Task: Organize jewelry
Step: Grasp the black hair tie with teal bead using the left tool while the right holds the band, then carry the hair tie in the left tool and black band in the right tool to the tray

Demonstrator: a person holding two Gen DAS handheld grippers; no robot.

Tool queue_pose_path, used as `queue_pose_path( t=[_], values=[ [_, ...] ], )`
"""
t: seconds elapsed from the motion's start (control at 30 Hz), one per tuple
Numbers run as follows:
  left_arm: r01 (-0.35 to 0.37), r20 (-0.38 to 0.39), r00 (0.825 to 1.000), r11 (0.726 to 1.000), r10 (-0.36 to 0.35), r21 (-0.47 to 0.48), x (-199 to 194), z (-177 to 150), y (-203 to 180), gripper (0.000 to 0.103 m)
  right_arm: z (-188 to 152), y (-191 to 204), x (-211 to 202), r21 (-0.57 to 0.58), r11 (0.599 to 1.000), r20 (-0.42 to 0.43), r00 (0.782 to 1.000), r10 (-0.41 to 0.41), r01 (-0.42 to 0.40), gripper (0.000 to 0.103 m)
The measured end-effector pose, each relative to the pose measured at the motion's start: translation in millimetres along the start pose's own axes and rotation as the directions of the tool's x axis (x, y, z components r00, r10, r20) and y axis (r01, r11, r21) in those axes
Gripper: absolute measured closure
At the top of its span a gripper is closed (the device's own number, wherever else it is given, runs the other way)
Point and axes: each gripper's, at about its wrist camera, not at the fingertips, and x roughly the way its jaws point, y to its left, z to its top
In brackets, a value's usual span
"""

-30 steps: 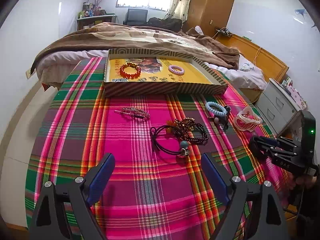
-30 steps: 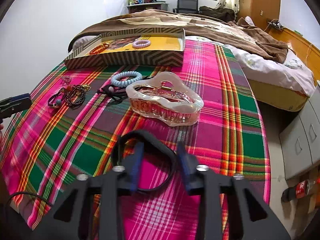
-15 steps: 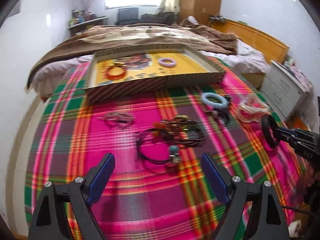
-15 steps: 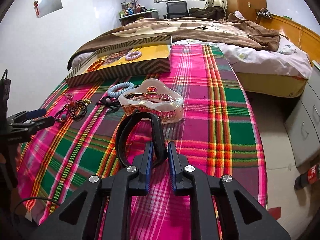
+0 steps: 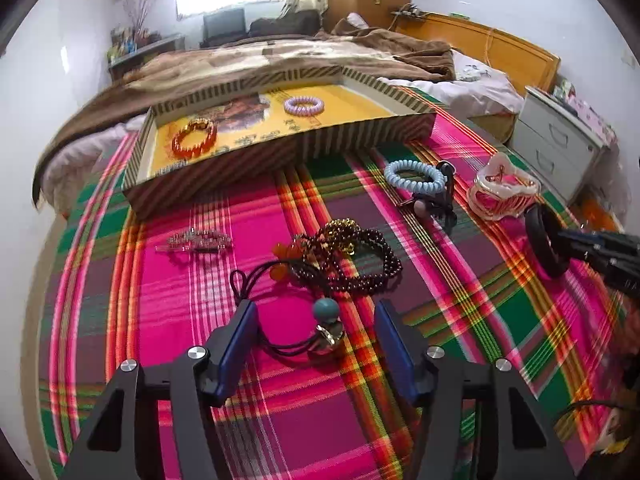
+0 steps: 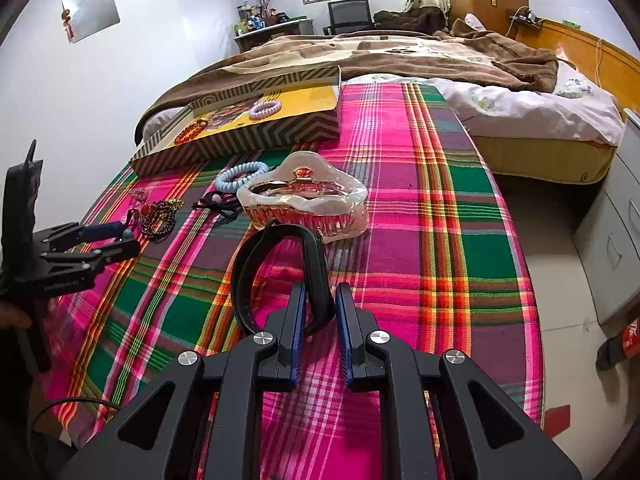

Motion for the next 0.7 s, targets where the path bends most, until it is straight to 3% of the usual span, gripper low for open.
queue_pose_path(
  t=[0.13,0.17,0.33,0.7],
  values=[
    [-0.010,-0.005,1.000,1.000,0.010,0.020,1,0,-2,0.048,1,2,2,-0.001,1.000,-0.004,1.000,0.003,-0.003,0.087],
    [-0.008,-0.006,1.000,1.000,0.008,0.023,1,1,-3,0.058,1,2,3,-0.002,1.000,-0.004,1.000,0.004,-0.004,0.087],
    [0.017,-0.012,1.000,1.000,-0.017,0.026,0,3,-3,0.086,1,5,3,-0.007,1.000,-0.006,1.000,0.005,-0.005,0.087],
    [0.007,0.009,1.000,1.000,-0.007,0.000,-9,-1,3,0.089,1,8,-2,-0.008,1.000,0.005,1.000,-0.003,0.003,0.087]
  ],
)
